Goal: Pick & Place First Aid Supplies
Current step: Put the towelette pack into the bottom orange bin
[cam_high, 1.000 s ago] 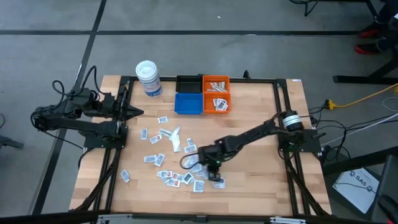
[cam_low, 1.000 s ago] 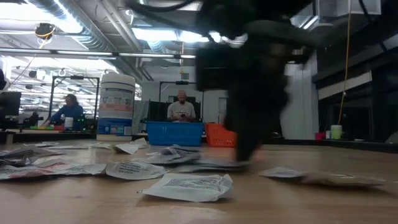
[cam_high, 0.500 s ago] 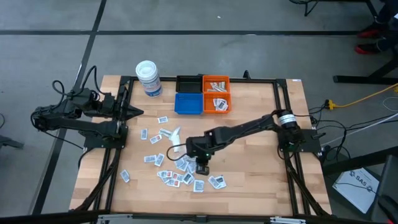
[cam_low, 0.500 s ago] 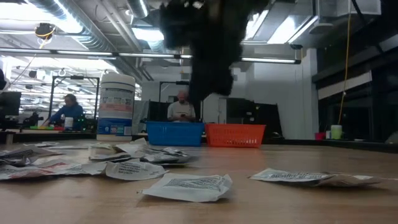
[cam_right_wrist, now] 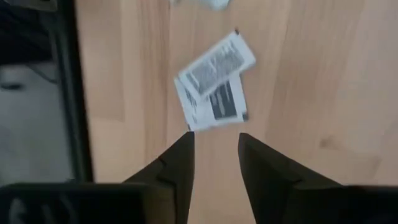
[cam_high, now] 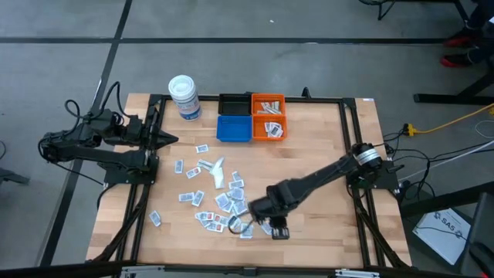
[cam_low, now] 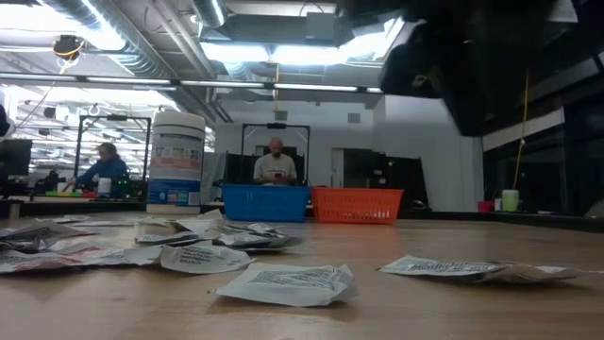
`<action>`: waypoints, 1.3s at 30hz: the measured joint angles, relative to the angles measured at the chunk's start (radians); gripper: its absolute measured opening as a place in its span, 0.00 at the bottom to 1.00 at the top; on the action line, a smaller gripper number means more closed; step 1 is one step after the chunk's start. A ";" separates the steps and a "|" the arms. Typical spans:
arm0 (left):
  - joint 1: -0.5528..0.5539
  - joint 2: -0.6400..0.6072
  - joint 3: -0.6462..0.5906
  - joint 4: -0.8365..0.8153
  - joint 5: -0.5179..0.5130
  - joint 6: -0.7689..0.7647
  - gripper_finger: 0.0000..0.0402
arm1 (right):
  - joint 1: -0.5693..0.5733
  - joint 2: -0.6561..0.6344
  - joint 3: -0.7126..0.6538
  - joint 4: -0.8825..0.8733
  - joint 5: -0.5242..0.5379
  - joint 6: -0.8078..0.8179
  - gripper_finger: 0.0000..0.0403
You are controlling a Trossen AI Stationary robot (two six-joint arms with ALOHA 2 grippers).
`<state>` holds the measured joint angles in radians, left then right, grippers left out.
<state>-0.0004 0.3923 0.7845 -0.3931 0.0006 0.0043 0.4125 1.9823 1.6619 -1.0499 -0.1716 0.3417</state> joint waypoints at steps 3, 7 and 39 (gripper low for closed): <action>0.000 0.000 0.000 0.000 0.000 -0.001 0.01 | 0.029 0.000 0.000 -0.007 0.072 -0.040 0.31; 0.000 0.000 0.000 0.000 0.000 -0.001 0.01 | 0.043 0.000 -0.051 0.014 0.135 -0.058 0.30; 0.000 0.000 0.000 0.000 0.000 -0.001 0.01 | 0.080 -0.005 -0.372 0.443 0.249 -0.113 0.30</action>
<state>-0.0006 0.3927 0.7845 -0.3931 0.0004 0.0036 0.4928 1.9774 1.2900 -0.6070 0.0772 0.2283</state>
